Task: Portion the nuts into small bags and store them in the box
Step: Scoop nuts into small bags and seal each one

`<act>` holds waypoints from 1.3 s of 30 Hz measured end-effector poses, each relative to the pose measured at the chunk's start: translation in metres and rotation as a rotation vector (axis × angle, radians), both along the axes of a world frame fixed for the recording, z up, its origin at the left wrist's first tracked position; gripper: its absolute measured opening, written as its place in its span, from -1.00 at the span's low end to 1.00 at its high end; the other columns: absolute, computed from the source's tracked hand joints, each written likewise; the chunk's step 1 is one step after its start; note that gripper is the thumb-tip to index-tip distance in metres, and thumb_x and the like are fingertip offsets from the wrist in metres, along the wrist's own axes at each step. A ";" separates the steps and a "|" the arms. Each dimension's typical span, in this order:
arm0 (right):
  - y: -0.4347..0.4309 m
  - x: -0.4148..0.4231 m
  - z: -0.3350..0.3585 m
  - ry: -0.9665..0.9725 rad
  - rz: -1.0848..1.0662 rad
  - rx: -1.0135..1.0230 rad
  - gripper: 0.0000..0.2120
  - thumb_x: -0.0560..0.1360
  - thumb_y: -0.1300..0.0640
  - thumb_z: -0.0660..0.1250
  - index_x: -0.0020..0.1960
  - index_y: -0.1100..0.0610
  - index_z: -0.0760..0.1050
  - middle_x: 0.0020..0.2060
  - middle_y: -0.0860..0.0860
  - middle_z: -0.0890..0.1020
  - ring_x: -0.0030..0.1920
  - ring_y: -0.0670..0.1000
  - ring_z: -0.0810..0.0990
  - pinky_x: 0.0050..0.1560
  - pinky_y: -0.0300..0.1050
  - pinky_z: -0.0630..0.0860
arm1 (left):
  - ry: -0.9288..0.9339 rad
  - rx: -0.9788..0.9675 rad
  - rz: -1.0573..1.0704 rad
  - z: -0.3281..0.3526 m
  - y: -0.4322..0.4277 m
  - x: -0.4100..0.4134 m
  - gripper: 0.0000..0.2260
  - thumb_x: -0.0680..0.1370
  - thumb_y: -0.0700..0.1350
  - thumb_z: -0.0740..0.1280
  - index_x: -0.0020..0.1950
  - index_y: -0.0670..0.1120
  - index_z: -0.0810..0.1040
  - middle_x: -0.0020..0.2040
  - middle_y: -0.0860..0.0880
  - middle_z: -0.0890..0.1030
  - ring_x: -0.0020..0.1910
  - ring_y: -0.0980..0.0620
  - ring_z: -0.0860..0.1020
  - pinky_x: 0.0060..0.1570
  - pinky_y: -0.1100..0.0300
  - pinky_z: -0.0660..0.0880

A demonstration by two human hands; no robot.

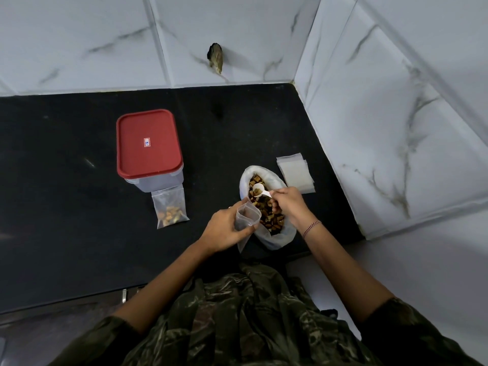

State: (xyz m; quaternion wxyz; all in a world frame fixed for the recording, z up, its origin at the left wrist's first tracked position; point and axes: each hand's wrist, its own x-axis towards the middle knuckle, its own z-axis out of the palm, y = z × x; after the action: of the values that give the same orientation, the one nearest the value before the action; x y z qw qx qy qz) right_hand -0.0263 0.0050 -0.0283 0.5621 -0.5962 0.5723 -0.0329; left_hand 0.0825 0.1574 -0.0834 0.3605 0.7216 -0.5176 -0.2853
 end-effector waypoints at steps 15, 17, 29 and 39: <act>0.010 -0.022 0.013 -0.293 -0.267 0.182 -0.85 0.58 0.28 0.22 -0.11 0.23 0.54 -0.40 0.05 0.46 -0.40 -0.08 0.43 -0.29 -0.23 0.45 | -0.140 -0.070 0.169 0.010 0.001 0.018 -0.64 0.39 0.27 0.27 0.00 0.04 0.46 -0.09 0.10 0.53 -0.06 0.18 0.45 -0.18 0.23 0.41; 0.015 -0.021 0.025 -0.332 -0.266 0.209 -0.85 0.57 0.27 0.23 -0.13 0.21 0.54 -0.39 0.04 0.47 -0.38 -0.09 0.44 -0.28 -0.23 0.44 | -0.142 -0.085 0.185 0.015 -0.001 0.018 -0.62 0.38 0.27 0.26 0.00 0.01 0.47 -0.09 0.11 0.53 -0.06 0.17 0.46 -0.18 0.22 0.43; 0.050 -0.011 0.058 -0.214 0.168 -0.341 -0.81 0.58 0.13 0.24 0.10 0.13 0.59 -0.37 -0.13 0.55 -0.35 -0.18 0.51 -0.17 -0.26 0.48 | -0.104 -0.157 0.205 0.034 -0.013 0.027 -0.55 0.39 0.29 0.32 0.09 -0.01 0.46 -0.12 0.10 0.62 -0.19 0.13 0.60 -0.17 0.00 0.55; 0.076 -0.004 0.046 -0.074 0.556 -1.210 -0.74 0.46 0.27 0.38 0.14 0.23 0.59 -0.12 0.12 0.57 -0.15 0.02 0.57 -0.05 -0.16 0.55 | 0.072 -0.268 0.238 0.044 -0.015 0.024 -0.57 0.40 0.16 0.36 0.11 -0.09 0.47 -0.07 0.04 0.63 -0.10 0.07 0.62 -0.11 -0.06 0.55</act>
State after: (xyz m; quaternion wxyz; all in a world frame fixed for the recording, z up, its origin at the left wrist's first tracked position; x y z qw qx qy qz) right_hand -0.0300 0.0813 0.0182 0.1354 -0.9304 0.2581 -0.2224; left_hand 0.1064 0.1424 -0.0390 0.5028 0.7127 -0.4487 -0.1949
